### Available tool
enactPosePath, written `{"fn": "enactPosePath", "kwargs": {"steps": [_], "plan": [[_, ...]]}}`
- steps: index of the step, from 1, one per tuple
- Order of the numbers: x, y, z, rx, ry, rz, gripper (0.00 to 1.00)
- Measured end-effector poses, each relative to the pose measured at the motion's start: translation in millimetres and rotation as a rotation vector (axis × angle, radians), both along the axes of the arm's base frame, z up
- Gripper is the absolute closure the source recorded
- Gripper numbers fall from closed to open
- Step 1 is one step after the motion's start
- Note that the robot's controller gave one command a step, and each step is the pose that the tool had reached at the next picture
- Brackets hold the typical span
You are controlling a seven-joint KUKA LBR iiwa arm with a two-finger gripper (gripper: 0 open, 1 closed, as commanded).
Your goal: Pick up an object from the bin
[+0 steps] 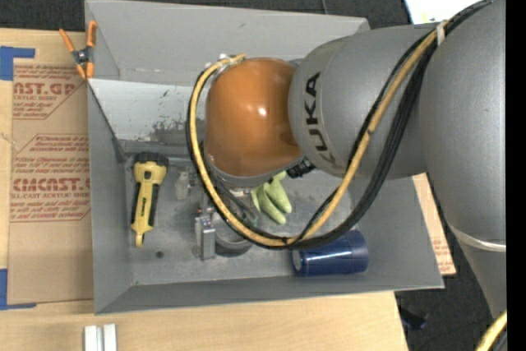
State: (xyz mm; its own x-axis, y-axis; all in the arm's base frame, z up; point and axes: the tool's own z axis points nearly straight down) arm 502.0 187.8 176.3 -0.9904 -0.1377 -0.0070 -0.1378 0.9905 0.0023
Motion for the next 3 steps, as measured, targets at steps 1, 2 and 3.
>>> {"fn": "enactPosePath", "kwargs": {"steps": [1,2,3], "plan": [[-17.0,-62.4,-37.5,0.0,0.005,0.019,0.0],[-14.3,-106.2,-40.8,-0.002,0.005,0.025,0.0],[-8.5,-99.1,-63.4,-0.001,0.005,0.35,0.0]]}}
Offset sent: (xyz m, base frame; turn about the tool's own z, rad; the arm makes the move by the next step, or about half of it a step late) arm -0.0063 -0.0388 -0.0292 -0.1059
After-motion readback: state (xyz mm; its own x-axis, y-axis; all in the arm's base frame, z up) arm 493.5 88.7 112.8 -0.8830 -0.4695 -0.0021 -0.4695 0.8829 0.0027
